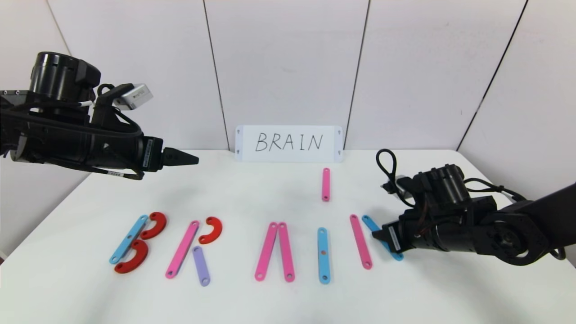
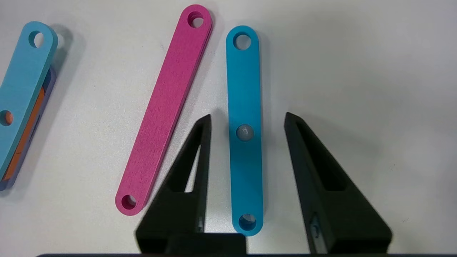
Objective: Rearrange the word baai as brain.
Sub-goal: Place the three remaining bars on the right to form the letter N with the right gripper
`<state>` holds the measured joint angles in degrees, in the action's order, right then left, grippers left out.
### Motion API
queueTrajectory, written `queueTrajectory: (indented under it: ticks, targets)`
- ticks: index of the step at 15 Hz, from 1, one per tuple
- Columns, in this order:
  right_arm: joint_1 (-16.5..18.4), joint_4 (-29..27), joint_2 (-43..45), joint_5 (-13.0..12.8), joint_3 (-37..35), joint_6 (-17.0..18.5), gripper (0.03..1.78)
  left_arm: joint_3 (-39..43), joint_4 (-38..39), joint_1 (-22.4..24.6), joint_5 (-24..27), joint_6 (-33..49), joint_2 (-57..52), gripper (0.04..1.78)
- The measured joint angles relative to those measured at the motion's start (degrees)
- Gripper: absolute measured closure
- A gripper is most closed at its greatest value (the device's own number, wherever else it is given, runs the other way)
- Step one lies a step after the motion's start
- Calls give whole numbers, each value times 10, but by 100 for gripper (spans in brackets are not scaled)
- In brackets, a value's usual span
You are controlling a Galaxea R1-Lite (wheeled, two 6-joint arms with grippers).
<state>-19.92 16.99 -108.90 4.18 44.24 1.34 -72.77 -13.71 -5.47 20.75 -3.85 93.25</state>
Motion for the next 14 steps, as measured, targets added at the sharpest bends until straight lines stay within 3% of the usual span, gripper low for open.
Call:
queueTrajectory:
  ticks: [3, 6, 8, 12, 14]
  targets:
    - [0, 24, 1, 1, 0, 5, 55, 1, 0, 0, 5, 0, -1, 8]
    - [0, 27, 5, -9, 14, 6, 21, 1, 0, 0, 8, 0, -2, 8]
    - [-9, 21, -1, -36, 42, 7, 9, 1, 0, 0, 8, 0, -2, 8]
    - [-36, -7, -53, -113, 166, 16, 8, 1, 0, 0, 8, 0, -3, 8]
    - [-46, -39, -89, -128, 246, 31, 8, 1, 0, 0, 8, 0, -2, 8]
